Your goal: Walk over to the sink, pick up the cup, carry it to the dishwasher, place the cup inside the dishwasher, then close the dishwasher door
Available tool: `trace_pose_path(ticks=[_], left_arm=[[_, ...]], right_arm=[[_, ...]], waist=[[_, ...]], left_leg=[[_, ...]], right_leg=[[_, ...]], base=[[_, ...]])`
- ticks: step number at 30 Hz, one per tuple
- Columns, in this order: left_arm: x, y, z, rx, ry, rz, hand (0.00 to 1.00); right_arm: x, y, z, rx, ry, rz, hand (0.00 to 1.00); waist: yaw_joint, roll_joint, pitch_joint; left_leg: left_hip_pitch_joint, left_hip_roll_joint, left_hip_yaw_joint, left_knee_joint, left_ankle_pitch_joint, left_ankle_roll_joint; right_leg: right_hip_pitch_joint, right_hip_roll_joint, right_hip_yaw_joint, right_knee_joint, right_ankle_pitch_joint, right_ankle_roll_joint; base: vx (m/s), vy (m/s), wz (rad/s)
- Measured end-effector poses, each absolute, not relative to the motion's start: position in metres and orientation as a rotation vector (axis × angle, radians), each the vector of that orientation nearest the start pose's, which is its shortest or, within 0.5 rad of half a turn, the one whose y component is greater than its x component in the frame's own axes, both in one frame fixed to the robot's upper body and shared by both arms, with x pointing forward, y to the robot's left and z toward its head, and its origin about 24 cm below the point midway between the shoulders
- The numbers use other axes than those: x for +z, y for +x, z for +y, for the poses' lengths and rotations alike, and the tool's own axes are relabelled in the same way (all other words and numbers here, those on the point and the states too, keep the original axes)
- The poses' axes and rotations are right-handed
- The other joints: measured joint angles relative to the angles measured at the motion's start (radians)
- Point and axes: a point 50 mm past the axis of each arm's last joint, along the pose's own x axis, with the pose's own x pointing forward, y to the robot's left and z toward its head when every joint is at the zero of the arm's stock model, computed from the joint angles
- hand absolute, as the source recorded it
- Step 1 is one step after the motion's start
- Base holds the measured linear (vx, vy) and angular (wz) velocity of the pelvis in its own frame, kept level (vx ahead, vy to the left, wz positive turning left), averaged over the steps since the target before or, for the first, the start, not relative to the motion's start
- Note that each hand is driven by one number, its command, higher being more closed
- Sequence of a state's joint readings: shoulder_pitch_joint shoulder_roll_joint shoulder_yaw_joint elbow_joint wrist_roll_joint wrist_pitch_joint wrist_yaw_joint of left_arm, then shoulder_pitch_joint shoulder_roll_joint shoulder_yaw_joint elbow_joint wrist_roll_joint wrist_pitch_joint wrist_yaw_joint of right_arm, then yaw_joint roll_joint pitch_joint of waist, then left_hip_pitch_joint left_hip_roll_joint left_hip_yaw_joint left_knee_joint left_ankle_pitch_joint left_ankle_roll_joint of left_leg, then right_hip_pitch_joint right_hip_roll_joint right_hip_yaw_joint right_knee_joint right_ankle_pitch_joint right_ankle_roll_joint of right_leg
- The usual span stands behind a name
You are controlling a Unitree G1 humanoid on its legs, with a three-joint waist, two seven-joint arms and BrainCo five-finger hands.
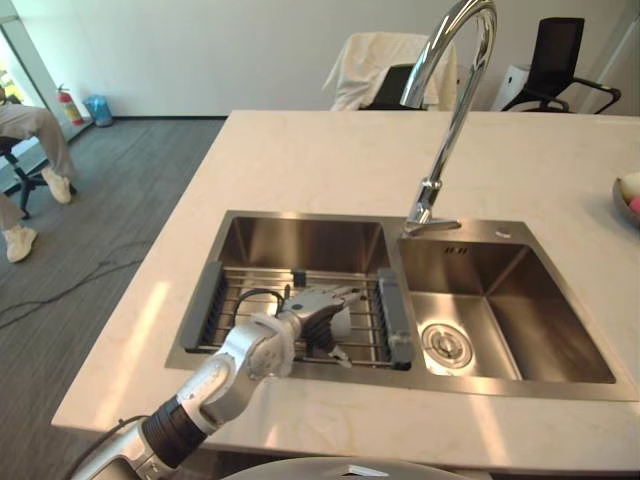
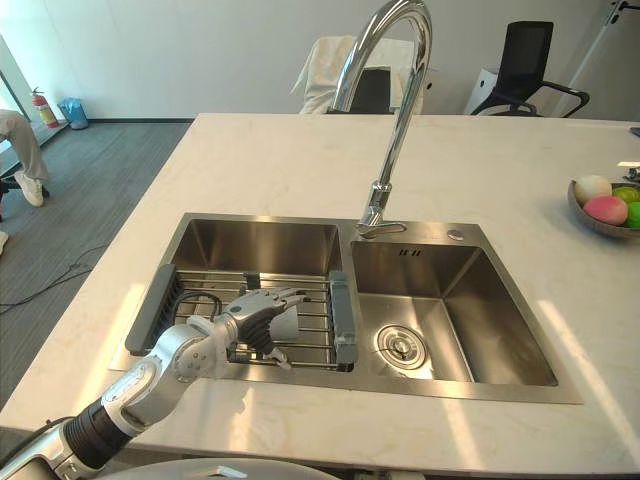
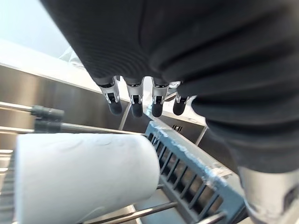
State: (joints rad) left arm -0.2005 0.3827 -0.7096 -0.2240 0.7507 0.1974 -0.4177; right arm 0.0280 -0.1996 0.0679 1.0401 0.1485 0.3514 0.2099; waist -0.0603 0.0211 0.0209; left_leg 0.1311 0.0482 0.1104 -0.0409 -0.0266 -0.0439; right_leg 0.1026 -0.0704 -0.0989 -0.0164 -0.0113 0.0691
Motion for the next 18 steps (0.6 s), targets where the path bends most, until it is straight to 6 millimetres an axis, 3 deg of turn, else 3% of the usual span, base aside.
trace_pose_path(ticks=[18], left_arm=[[0.042, 0.23, 0.058, -0.772, 1.175, -0.051, 0.0]], right_arm=[[-0.162, 0.091, -0.206, 0.049, 0.065, 1.425, 0.0]], waist=[[-0.027, -0.011, 0.008]], left_leg=[[0.03, -0.005, 0.026, -0.037, 0.015, 0.001]], right_leg=[[0.031, -0.001, 0.007, -0.053, 0.027, 0.006]], base=[[-0.01, -0.004, -0.01]])
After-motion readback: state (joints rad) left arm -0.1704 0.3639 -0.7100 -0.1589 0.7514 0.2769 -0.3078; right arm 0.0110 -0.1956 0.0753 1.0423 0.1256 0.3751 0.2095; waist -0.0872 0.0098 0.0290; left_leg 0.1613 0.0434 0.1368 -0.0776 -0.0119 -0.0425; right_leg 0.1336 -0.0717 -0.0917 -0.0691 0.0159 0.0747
